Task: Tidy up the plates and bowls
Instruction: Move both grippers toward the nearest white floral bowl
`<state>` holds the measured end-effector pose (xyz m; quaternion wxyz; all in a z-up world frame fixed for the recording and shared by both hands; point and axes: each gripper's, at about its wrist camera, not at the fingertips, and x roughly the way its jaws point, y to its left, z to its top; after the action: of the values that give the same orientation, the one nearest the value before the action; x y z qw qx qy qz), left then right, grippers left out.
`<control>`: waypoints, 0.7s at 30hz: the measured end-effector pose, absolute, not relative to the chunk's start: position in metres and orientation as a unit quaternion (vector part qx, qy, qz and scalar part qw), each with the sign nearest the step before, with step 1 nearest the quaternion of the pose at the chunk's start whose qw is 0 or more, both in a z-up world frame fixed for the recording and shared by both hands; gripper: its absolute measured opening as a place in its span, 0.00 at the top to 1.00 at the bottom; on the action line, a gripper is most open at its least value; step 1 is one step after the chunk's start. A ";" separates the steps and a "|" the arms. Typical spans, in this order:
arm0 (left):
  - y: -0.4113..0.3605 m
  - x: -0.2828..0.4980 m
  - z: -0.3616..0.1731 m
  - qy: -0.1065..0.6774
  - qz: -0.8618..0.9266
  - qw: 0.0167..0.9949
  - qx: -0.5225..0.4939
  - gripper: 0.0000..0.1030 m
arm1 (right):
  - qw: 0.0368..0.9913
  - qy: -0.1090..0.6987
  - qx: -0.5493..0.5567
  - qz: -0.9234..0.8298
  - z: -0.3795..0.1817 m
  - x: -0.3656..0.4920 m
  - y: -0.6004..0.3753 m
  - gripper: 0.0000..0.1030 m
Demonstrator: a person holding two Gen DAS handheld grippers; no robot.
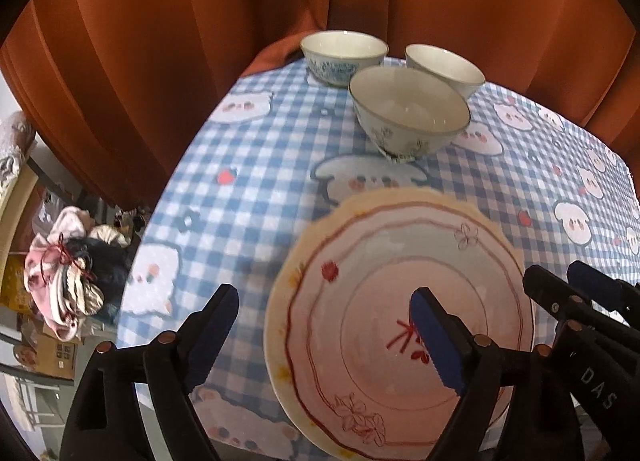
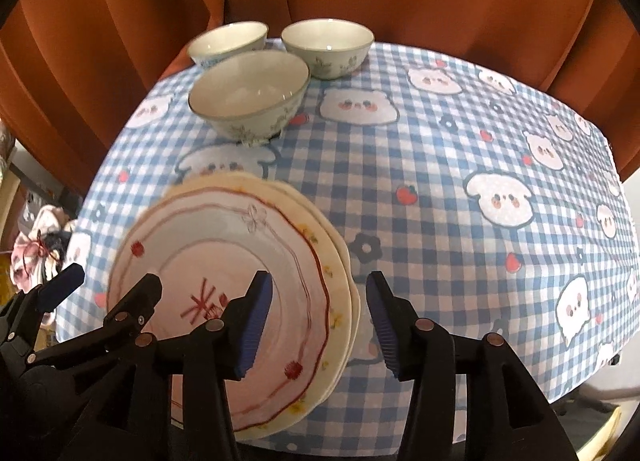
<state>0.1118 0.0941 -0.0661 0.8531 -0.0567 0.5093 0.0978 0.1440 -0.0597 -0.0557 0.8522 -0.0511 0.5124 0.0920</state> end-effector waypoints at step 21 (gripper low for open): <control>0.103 0.224 -0.030 0.455 0.137 0.879 -0.045 0.07 | 0.877 0.455 -0.021 0.152 -0.014 0.257 -0.031 0.23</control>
<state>0.2243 0.1025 -0.0296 0.8789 -0.0445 0.4548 0.1371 0.2567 -0.0314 -0.0141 0.8774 -0.0206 0.4546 0.1521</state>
